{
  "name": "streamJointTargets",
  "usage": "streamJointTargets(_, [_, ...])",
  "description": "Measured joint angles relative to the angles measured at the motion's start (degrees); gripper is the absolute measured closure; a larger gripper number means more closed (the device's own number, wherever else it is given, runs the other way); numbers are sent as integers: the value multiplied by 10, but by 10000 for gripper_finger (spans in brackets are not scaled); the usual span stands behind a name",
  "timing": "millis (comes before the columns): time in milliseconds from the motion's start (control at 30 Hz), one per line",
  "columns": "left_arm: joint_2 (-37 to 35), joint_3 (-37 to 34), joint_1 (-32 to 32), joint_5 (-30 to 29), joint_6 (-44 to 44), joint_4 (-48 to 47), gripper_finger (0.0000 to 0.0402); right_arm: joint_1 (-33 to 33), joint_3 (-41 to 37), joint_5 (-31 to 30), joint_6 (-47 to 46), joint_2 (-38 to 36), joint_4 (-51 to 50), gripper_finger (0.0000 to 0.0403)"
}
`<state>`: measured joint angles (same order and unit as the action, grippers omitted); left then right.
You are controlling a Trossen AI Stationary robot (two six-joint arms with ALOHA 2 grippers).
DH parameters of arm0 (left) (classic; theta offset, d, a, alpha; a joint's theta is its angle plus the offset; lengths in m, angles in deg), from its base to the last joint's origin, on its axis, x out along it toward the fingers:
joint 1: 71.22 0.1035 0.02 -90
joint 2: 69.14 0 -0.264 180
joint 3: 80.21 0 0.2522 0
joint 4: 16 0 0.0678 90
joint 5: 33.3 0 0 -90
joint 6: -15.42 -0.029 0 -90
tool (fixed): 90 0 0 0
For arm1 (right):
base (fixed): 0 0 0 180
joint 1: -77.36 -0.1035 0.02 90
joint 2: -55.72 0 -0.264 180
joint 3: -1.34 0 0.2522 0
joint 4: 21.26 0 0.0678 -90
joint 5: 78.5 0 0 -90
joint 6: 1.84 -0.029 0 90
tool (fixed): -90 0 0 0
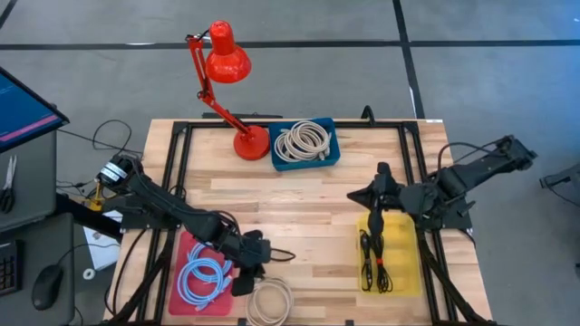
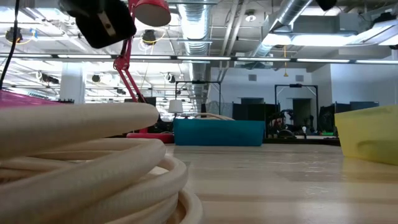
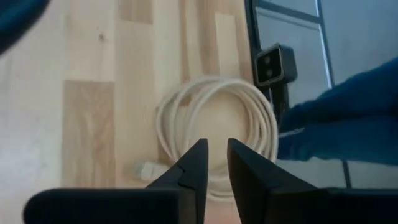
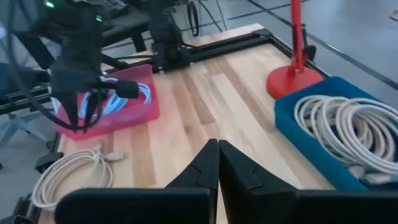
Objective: Sort HDMI cables
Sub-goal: Put the brown HDMI cable into the blue bin
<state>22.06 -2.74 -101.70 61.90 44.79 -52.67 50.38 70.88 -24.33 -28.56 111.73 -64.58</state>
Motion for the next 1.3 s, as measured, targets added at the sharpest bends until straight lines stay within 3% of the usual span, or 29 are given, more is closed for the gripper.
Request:
streamJointTargets(367, [0, 0, -4, -82, -8, 4, 346, 40, -46, -2, -36, -24, 1, 403])
streamJointTargets(567, [46, 0, -3, -86, -21, 11, 346, 40, -46, 0, -33, -25, 2, 403])
streamJointTargets(800, [126, -1, 11, -53, -13, 15, 335, 40, -46, 0, -33, -25, 2, 403])
streamJointTargets(1167, [93, 0, 26, -32, 0, 32, 292, 40, -46, 0, -38, -25, 0, 403])
streamJointTargets(1300, [92, 0, 11, 10, 29, 58, 283, 40, -46, 0, -38, -25, 0, 403])
